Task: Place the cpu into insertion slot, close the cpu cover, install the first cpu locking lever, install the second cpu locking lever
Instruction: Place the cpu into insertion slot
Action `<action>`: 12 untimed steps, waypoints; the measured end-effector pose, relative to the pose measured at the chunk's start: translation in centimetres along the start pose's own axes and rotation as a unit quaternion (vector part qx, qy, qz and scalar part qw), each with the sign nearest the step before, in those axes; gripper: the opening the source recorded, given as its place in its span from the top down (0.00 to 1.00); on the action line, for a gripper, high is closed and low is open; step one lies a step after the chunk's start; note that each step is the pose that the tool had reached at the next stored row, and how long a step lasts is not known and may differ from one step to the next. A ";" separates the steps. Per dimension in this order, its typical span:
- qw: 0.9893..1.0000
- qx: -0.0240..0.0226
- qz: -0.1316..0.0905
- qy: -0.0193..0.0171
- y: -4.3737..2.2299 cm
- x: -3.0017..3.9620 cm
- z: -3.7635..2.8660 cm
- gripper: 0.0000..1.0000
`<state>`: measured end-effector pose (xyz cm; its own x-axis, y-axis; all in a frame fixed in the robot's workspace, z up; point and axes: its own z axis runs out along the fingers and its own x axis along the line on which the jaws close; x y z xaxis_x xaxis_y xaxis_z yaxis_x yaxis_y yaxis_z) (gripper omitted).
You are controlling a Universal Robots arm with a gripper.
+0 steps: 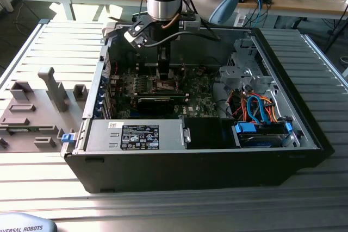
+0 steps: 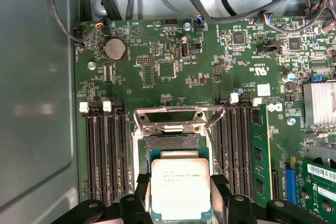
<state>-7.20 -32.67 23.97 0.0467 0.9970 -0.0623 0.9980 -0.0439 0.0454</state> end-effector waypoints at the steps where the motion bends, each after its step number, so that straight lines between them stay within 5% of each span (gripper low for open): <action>1: 1.000 0.000 0.001 0.000 0.00 0.00 0.00 0.46; 12: 1.000 0.000 0.008 0.000 0.00 0.00 0.02 0.46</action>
<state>-7.20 -32.67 23.95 0.0627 0.9961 -0.0623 0.9972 -0.0599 0.0454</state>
